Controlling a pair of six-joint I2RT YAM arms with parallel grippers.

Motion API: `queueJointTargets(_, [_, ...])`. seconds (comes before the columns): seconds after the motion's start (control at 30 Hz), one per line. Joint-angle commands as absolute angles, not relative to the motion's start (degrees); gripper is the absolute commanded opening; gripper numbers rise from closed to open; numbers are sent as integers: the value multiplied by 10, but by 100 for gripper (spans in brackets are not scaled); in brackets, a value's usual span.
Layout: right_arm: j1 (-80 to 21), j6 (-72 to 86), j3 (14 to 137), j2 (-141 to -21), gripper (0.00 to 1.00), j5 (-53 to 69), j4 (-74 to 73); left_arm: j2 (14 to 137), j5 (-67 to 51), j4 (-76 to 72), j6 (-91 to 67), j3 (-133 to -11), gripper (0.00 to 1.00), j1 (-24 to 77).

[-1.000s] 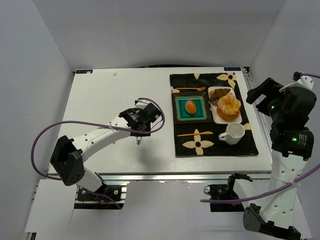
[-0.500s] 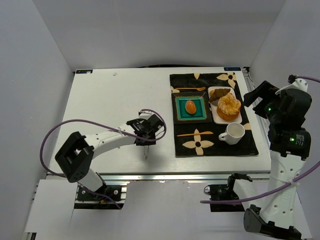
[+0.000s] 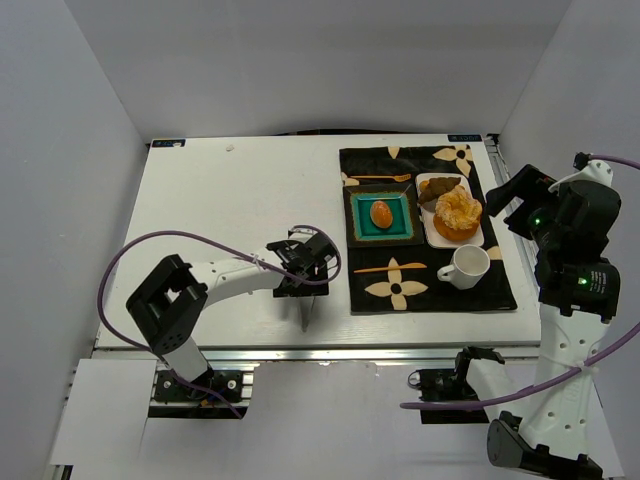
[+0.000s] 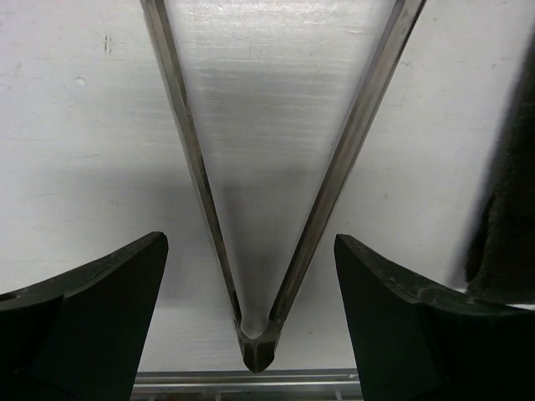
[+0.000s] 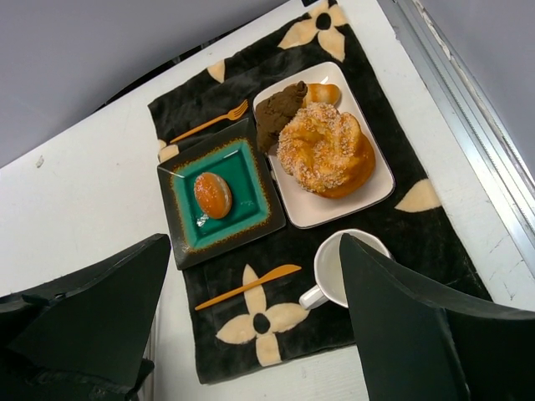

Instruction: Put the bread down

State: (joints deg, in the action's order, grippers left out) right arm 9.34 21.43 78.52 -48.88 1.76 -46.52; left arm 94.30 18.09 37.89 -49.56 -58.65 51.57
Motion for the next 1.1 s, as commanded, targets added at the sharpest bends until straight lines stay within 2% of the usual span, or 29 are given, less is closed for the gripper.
queueJointTargets(0.0, [91, 215, 785, -488, 89, 24, -445, 926, 195, 418, -496, -626, 92, 519])
queueJointTargets(0.13, [91, 220, 787, -495, 89, 18, -442, 891, 259, 523, -504, -701, 94, 519])
queueJointTargets(0.27, [91, 222, 795, -503, 89, 9, -431, 839, 387, 647, -521, -856, 93, 519])
queueJointTargets(0.3, [91, 228, 801, -508, 89, 3, -429, 828, 454, 673, -521, -943, 97, 519])
queueJointTargets(0.4, [90, 232, 821, -523, 89, 3, -425, 774, 594, 681, -528, -1066, 98, 518])
queueJointTargets(0.5, [91, 235, 857, -542, 89, -29, -437, 709, 686, 634, -534, -1072, 98, 519])
queueJointTargets(0.63, [91, 239, 908, -562, 89, -69, -472, 628, 733, 573, -526, -1006, 98, 519])
queueJointTargets(0.83, [91, 237, 979, -553, 89, -245, -498, 622, 782, 595, -514, -1022, 98, 519])
queueJointTargets(1.07, [91, 200, 1055, -582, 89, -309, -540, 625, 800, 591, -473, -1032, 98, 519])
